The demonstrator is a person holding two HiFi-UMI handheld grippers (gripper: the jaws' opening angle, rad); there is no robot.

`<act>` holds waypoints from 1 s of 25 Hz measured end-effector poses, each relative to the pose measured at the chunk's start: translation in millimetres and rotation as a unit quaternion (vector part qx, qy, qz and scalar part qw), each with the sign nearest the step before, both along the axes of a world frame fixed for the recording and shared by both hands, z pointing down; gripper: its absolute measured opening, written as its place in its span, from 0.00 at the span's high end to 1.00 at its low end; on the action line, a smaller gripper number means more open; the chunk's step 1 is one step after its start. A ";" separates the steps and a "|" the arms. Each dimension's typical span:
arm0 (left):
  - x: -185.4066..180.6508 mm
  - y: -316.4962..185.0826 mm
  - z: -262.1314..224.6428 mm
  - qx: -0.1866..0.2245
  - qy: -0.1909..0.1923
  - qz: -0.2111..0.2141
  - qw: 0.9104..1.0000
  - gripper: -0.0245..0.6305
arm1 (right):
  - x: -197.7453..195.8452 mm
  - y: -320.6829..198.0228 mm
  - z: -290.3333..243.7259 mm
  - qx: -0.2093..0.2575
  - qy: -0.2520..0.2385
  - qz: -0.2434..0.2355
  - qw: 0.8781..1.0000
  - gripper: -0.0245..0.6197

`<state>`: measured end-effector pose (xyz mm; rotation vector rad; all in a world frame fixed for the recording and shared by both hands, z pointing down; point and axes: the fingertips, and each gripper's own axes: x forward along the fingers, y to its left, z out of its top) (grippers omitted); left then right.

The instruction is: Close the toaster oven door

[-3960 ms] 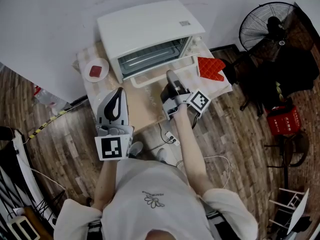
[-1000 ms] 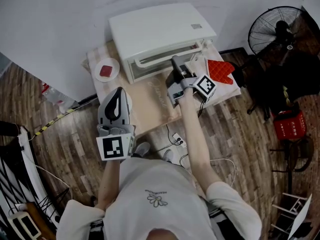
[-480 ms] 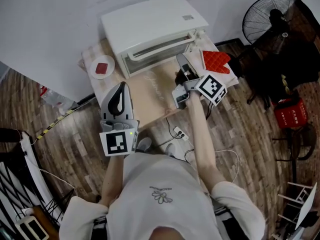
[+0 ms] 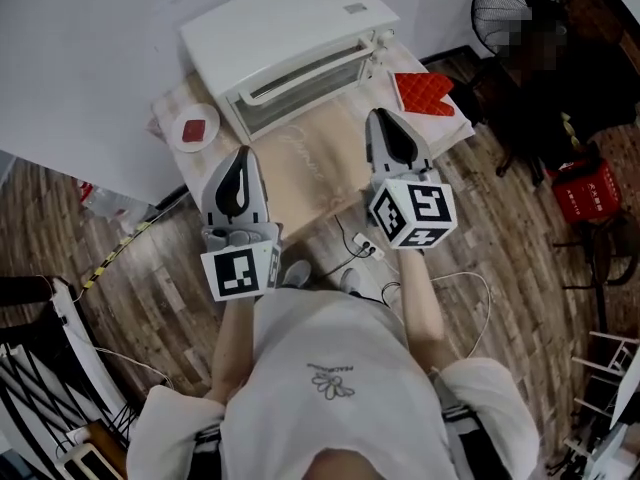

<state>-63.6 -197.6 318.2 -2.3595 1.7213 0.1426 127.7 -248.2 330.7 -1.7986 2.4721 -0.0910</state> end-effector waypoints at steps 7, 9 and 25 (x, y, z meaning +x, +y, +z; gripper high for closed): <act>7.5 -0.4 -0.3 0.001 0.000 0.010 1.000 0.94 | 6.2 29.8 10.5 0.027 0.097 0.058 0.993 0.93; 8.4 0.1 0.0 0.002 -0.002 0.012 1.000 0.94 | 8.0 34.0 17.5 0.022 0.105 0.069 0.992 0.94; 9.8 0.4 -1.4 0.004 -0.002 0.015 1.000 0.94 | 6.2 44.9 30.9 0.009 0.111 0.079 0.991 0.95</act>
